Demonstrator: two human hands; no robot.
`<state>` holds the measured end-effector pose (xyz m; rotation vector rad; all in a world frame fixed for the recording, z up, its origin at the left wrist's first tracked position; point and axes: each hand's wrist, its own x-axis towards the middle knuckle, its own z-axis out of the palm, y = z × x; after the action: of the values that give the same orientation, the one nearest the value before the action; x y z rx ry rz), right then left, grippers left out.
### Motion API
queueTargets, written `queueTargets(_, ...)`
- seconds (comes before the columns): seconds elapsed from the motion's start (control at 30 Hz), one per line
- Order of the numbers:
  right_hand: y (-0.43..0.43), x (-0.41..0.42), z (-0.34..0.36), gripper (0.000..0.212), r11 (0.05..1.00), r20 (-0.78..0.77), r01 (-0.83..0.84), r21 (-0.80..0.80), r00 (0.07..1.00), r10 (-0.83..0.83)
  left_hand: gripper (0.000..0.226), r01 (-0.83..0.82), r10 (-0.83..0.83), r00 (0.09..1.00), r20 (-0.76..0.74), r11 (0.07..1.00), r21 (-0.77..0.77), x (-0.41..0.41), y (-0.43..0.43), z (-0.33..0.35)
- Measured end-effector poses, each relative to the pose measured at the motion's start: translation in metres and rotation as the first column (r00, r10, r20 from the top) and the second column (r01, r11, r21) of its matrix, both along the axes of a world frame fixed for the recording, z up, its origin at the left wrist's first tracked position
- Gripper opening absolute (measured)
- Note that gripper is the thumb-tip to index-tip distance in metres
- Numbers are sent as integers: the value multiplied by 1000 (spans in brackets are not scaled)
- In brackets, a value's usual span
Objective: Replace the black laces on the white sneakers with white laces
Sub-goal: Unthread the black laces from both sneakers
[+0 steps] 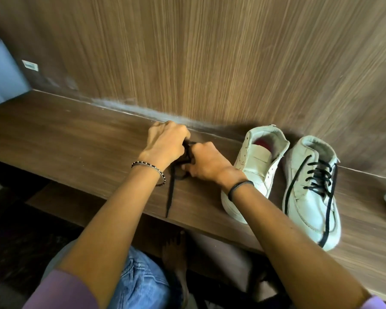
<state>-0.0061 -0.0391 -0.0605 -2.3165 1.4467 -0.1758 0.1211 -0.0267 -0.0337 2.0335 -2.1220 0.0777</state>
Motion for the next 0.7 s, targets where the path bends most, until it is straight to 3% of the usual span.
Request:
queueTargets(0.07,-2,6,-6,20,997,118,74,-29,991,-70,40,-19,22,997,-69,999,43,7,-3,-1)
queueTargets(0.17,0,11,-3,22,985,294,171,19,941,-169,63,-4,27,987,-161,990,140,19,-5,-1)
queueTargets(0.27,-1,7,1,27,980,341,173,99,919,-197,70,26,1,988,-152,984,174,28,-2,1)
queueTargets(0.43,2,-6,0,30,984,272,173,47,946,-179,49,-12,18,998,-56,995,102,22,4,0)
queueTargets(0.53,5,-16,6,24,989,269,149,-11,953,-141,32,-4,3,995,-98,1000,-4,6,8,9)
queueTargets(0.7,10,-37,22,19,981,328,141,-132,940,-91,25,67,-82,987,-136,992,-111,-32,17,28)
